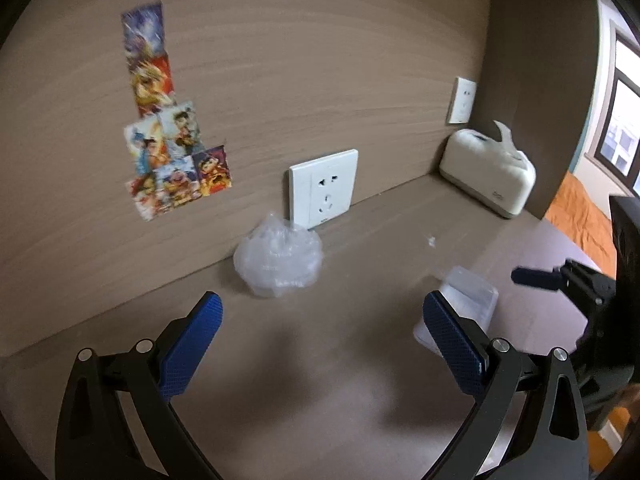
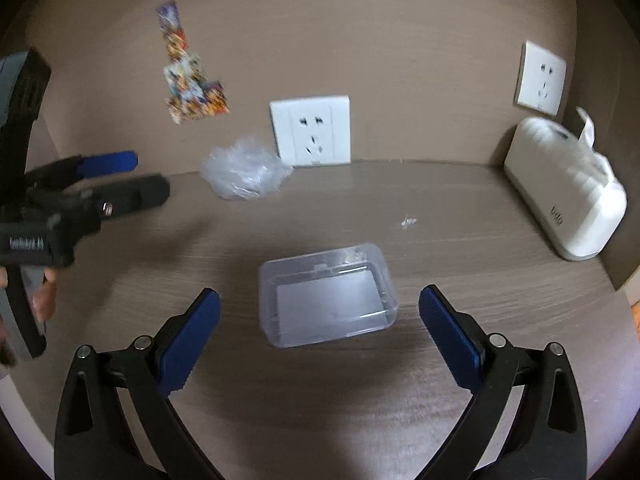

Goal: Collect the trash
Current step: 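Grasp the clear plastic bag with the left gripper while the right grasps the clear box, then carry the clear bag and clear plastic box in both grippers to the bin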

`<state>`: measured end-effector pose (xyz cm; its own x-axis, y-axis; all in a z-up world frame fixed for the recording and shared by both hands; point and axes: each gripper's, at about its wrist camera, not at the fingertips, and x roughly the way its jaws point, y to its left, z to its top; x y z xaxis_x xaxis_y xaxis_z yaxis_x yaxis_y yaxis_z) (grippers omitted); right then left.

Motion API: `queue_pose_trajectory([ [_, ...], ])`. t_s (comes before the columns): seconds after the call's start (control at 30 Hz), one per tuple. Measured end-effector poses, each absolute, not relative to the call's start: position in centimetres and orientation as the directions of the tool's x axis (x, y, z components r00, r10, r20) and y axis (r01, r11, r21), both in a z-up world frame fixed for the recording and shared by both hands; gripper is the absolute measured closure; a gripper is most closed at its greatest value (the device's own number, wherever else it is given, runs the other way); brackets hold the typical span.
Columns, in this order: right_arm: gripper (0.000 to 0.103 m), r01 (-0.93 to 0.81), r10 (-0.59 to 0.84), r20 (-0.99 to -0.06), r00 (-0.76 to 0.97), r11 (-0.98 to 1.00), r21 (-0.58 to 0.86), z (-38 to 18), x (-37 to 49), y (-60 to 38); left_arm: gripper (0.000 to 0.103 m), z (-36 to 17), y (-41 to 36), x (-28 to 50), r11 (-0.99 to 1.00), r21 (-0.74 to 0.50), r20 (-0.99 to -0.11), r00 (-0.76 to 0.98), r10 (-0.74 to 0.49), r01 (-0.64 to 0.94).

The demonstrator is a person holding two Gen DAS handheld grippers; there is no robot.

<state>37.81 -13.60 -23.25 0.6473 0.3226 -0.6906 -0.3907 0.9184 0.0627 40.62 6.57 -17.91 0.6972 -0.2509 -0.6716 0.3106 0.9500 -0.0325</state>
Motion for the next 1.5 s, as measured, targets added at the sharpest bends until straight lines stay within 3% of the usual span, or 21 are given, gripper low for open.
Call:
queue_pose_trajectory([
  [0.33,0.004,-0.363,0.280,-0.744,0.606,0.930,0.054,-25.9,41.0,-13.3,0.005,-21.0,6.5,46.6,0.935,-0.063,-0.706,0.647,-0.288,0.348],
  [0.53,0.004,-0.386,0.311,-0.761,0.569,0.918,0.087,-26.2,41.9,-13.1,0.008,-22.4,5.6,49.2,0.930,-0.009,-0.722,0.641,-0.260,0.367],
  [0.63,0.010,-0.385,0.295,-0.761,0.577,0.921,0.065,-25.9,42.0,-12.8,0.062,-22.8,5.7,50.3,0.934,-0.002,-0.738,0.630,-0.243,0.357],
  [0.83,0.010,-0.363,0.322,-0.747,0.581,0.925,0.115,-25.3,42.0,-13.2,0.077,-22.5,5.8,50.0,0.928,-0.006,-0.749,0.614,-0.250,0.371],
  [1.5,0.010,-0.344,0.334,-0.556,0.761,0.935,0.091,-13.2,34.6,-17.5,0.078,-11.2,2.8,38.5,0.880,-0.035,-0.640,0.666,-0.383,0.473],
])
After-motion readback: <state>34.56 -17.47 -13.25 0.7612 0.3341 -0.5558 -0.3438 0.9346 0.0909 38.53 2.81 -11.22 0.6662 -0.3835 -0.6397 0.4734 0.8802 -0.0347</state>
